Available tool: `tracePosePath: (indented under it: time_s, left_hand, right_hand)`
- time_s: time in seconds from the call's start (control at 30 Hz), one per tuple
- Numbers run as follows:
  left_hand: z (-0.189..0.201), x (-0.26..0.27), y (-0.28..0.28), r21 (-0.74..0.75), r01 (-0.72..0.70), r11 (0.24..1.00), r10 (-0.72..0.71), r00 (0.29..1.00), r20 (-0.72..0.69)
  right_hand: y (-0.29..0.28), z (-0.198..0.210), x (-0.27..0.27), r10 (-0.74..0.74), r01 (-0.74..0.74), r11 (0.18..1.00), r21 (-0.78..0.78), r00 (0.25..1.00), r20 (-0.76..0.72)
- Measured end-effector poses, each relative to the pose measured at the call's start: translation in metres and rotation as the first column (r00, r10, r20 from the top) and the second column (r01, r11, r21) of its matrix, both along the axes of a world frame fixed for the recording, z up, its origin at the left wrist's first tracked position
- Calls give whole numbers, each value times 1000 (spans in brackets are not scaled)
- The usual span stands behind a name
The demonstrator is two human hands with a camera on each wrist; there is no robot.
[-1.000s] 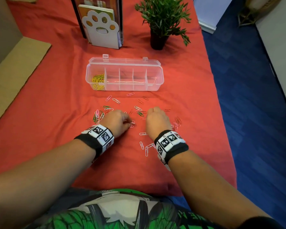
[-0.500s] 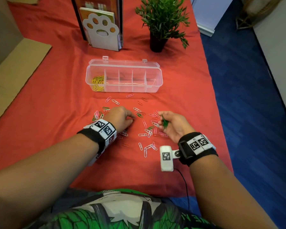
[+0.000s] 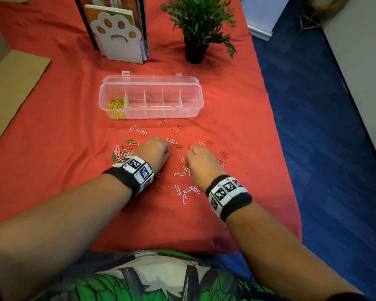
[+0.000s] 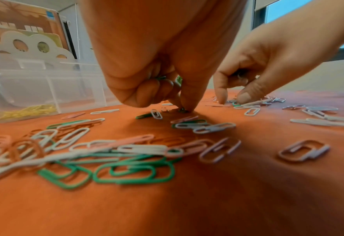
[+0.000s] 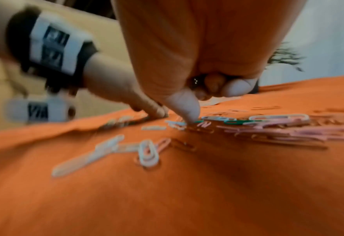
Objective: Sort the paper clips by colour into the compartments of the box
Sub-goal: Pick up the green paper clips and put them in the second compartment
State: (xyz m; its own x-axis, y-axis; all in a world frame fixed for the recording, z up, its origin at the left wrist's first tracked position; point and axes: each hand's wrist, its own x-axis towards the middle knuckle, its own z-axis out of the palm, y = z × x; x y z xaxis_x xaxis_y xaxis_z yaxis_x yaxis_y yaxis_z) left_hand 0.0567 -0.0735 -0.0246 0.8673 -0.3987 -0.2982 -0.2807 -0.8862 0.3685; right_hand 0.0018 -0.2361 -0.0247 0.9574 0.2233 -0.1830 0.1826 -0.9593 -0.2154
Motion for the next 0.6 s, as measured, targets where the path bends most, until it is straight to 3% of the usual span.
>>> tracePosePath:
  time_s: [0.17, 0.23, 0.3, 0.37, 0.43, 0.5, 0.6]
  left_hand:
    - [-1, -13, 11, 66, 12, 998, -10, 1000, -28]
    - [0, -17, 17, -41, -38, 998, 36, 999, -29]
    - [2, -18, 24, -202, -154, 967, 136, 986, -101]
    - [5, -18, 29, -388, -393, 834, 275, 904, -327]
    - [11, -22, 34, -504, -651, 568, 298, 733, -611]
    - [15, -23, 39, -499, -784, 369, 211, 594, -777]
    - [20, -21, 48, -433, -875, 218, 68, 456, -887]
  right_hand:
    - [13, -2, -6, 43, -44, 995, -88, 999, -13]
    - [15, -8, -4, -38, 42, 998, 52, 995, -88]
    - [12, -10, 0, -202, 264, 917, 299, 954, -222]
    - [4, -9, 3, -343, 503, 718, 481, 857, -384]
    - [-3, -4, 1, -412, 688, 394, 610, 725, -551]
    - [-12, 3, -1, -347, 752, 136, 645, 646, -680]
    - [-28, 13, -2, -210, 759, -164, 630, 597, -774]
